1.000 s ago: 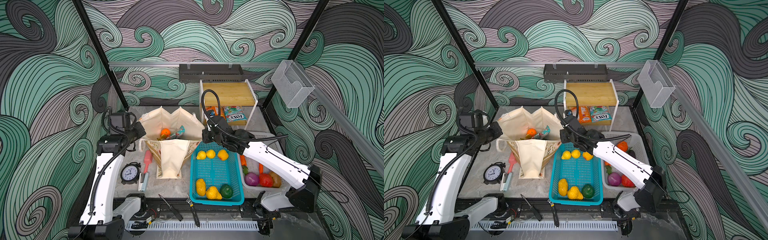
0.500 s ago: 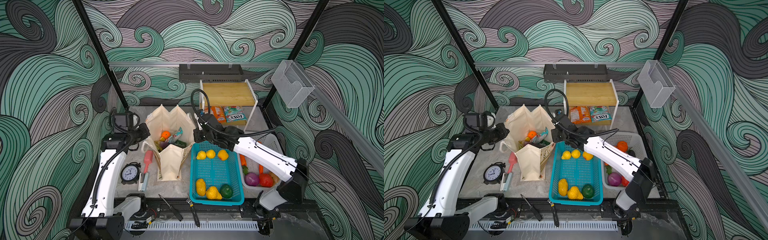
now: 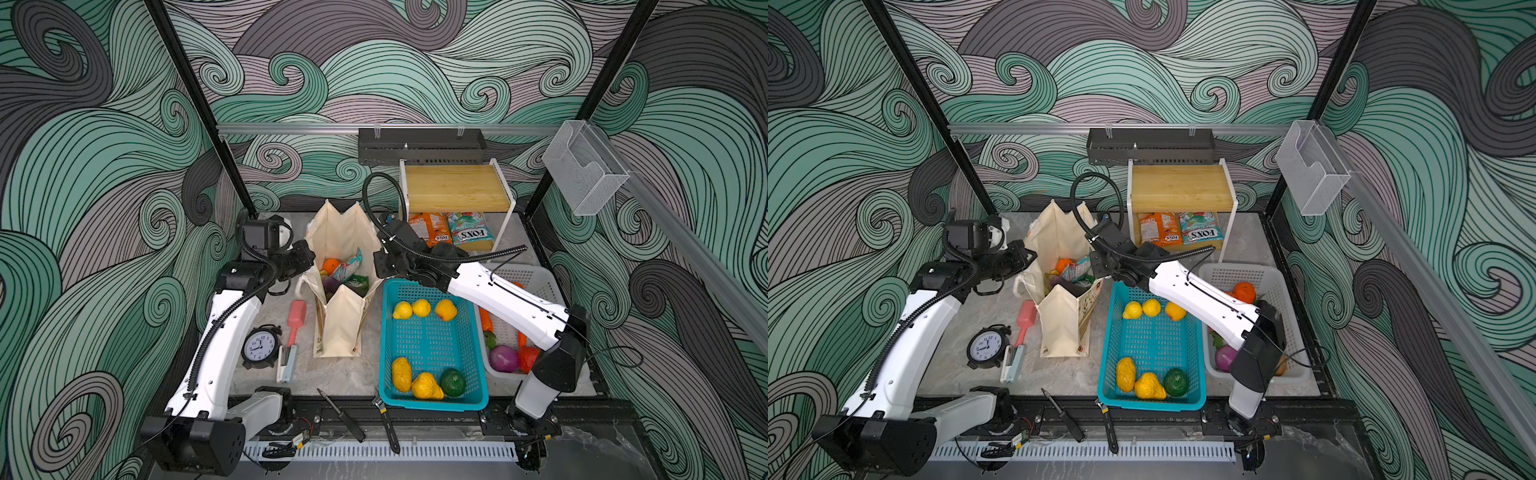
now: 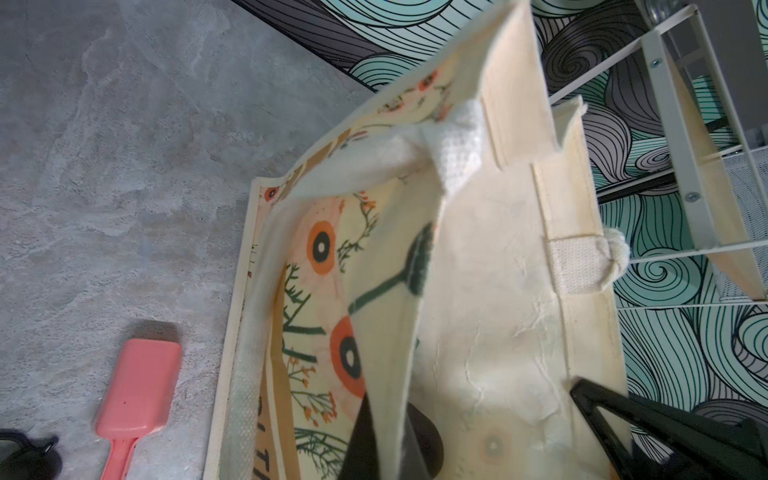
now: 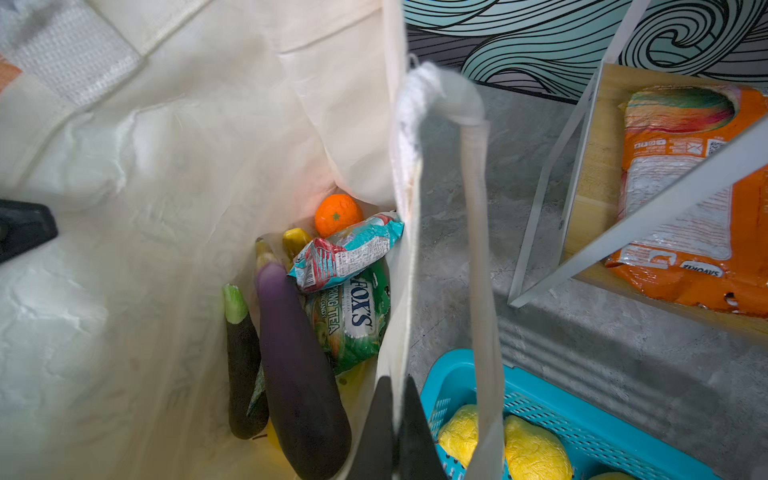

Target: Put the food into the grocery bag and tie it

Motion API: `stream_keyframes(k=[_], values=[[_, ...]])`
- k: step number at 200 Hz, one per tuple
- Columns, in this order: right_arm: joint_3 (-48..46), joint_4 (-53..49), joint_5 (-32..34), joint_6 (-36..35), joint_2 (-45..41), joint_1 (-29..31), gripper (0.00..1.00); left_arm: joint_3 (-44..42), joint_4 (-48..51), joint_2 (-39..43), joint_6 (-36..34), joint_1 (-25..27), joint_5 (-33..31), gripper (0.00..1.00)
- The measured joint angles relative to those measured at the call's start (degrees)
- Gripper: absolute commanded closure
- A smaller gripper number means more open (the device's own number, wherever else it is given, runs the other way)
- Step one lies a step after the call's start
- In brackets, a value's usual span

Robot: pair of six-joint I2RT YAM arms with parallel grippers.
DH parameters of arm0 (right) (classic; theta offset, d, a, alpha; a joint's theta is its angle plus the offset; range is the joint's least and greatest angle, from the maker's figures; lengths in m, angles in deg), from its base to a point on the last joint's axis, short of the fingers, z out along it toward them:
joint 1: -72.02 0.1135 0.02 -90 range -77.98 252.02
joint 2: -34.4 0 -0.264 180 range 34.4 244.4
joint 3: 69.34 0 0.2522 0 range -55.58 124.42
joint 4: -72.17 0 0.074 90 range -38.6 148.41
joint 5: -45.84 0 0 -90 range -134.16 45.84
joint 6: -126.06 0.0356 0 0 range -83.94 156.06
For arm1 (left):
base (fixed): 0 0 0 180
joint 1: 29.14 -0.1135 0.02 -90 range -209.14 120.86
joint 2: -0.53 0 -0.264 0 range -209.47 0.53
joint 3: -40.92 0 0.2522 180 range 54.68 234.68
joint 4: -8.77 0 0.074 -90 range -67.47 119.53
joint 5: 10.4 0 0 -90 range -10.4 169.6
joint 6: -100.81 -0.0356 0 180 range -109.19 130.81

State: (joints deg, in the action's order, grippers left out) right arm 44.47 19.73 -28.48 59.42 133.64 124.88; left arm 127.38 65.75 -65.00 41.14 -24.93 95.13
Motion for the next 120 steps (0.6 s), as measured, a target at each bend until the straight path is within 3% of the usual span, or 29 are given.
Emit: stream_keyframes(k=[43, 95, 107, 120], values=[[5.4, -1.3, 0.1, -0.3, 0.2, 0.2, 1.00, 4.2, 1.7, 0.0, -0.3, 0.0, -1.8, 1.00], [4.5, -1.7, 1.3, -0.2, 2.8, 0.2, 1.00, -1.2, -2.2, -3.4, 0.9, 0.1, 1.2, 1.00], [3.7, -1.4, 2.2, -0.2, 3.0, 0.0, 1.00, -1.3, -3.2, -4.0, 1.0, 0.0, 1.2, 0.90], [3.4, -1.4, 2.5, -0.1, 2.9, -0.5, 1.00, -1.7, -4.2, -3.7, 1.2, 0.1, 1.3, 0.71]])
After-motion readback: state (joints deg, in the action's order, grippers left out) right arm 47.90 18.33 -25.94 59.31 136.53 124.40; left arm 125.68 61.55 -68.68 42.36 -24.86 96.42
